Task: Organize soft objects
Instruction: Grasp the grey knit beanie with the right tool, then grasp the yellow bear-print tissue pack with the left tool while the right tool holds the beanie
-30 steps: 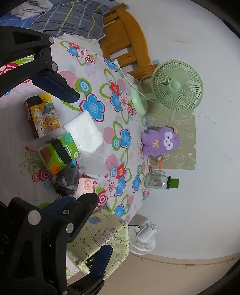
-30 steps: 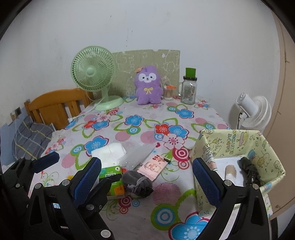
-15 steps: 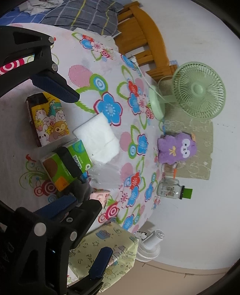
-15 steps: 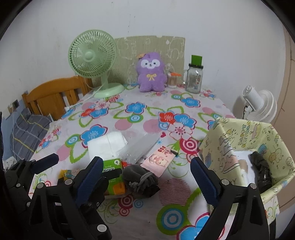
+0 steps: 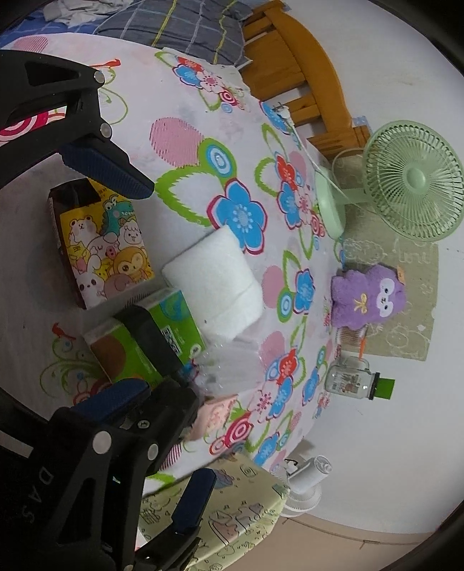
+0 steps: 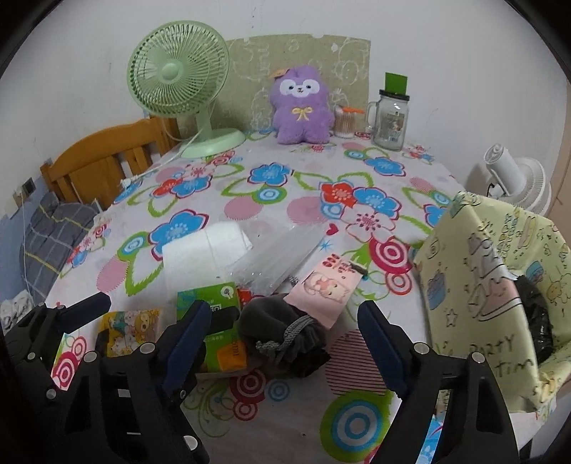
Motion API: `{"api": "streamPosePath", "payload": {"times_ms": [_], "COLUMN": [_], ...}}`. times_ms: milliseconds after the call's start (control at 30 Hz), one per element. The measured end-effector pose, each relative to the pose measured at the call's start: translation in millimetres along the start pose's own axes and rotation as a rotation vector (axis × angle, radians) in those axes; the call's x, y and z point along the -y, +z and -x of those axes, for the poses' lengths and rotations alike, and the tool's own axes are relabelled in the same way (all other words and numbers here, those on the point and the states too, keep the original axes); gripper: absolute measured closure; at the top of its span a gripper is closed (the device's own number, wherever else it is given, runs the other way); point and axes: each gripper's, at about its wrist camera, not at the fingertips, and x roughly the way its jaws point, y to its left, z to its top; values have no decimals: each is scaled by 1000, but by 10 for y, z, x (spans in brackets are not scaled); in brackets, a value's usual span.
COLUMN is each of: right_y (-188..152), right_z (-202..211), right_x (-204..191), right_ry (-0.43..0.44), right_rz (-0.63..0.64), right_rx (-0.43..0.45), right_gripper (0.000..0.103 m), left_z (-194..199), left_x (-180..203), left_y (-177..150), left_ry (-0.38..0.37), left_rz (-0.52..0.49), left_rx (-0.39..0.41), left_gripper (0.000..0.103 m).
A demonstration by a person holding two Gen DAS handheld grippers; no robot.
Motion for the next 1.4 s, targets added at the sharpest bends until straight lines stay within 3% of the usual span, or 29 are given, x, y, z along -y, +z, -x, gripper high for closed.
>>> {"api": "streamPosePath", "payload": {"times_ms": [133, 467, 600, 1100, 1400], "right_y": [-18, -57, -65, -72, -33], "right_z": [-85, -273, -308, -284, -110], "right_x": [-18, -13, 5, 35, -37], "right_ry": [3, 9, 9, 12, 14], "right_rz": [1, -30, -44, -46, -36], "right_rx": [-21, -83, -92, -86, -39], "right_gripper": [17, 36, 38, 52, 53], "left_z": [-72, -167, -183, -173, -79], "left_x": [-33, -93, -83, -51, -135], "left_y": [-26, -67, -66, -60, -69], "left_ry": [5, 35, 44, 61, 83], "left_rz": [10, 9, 0, -9, 13], "left_rx": [-21, -41, -43, -46, -30], "left_gripper": [2, 2, 2, 1, 2]}}
